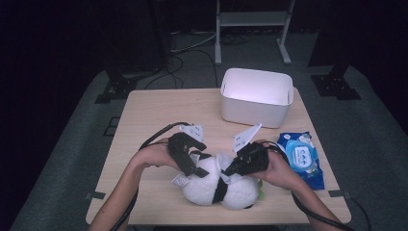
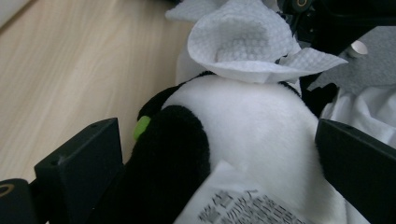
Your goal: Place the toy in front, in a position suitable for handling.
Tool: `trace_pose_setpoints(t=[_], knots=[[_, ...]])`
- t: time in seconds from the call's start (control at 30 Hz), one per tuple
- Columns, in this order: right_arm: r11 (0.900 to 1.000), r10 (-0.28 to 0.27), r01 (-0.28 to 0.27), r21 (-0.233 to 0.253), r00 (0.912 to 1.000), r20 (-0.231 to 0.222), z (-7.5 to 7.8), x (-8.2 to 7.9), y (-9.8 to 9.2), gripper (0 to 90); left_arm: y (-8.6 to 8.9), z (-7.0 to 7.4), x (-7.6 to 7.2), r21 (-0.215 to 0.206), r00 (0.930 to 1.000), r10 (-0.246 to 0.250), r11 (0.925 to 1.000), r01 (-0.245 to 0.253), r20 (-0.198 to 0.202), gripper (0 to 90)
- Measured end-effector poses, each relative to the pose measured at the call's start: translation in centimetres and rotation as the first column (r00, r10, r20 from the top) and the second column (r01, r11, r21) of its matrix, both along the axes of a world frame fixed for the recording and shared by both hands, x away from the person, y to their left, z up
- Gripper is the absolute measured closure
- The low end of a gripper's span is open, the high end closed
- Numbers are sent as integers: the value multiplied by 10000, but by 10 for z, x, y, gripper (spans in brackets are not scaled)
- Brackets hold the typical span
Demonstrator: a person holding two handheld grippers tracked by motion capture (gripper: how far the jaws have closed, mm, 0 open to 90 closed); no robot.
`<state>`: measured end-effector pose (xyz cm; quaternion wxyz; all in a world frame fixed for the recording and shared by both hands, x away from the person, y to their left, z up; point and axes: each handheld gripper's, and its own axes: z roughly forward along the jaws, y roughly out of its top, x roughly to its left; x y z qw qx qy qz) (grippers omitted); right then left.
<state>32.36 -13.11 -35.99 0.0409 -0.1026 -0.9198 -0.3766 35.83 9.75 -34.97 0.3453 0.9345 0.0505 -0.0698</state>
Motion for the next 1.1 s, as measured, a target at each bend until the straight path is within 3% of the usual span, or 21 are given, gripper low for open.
trace_pose_setpoints(t=[0.1,0.27,0.43,0.63,0.8,0.93,1.1], knots=[[9998,179,-179,-29,9998,-62,0,-2,2,823,-2,-3,0,156,9994,-298,9994,301,-189,0],[9991,408,-409,-146,9992,-42,0,-4,6,821,-8,-12,-2,473,9938,-624,9966,670,-924,34],[9994,340,-340,-102,9994,-33,1,-3,5,817,-1,-8,0,229,9939,-700,9971,721,-851,258],[10000,-33,33,-15,10000,-54,5,3,-3,806,0,-5,4,-301,9964,-609,9978,592,-590,339],[9990,-454,454,63,9990,21,8,11,-11,812,-6,4,7,-283,9982,-541,9981,548,243,366],[9964,-848,847,68,9959,314,13,19,-16,828,-13,14,12,-75,9899,-643,9978,658,1263,371],[9889,-1484,1483,69,9880,424,15,32,-24,830,-14,14,13,-4,9791,-997,9948,1014,1774,368]])
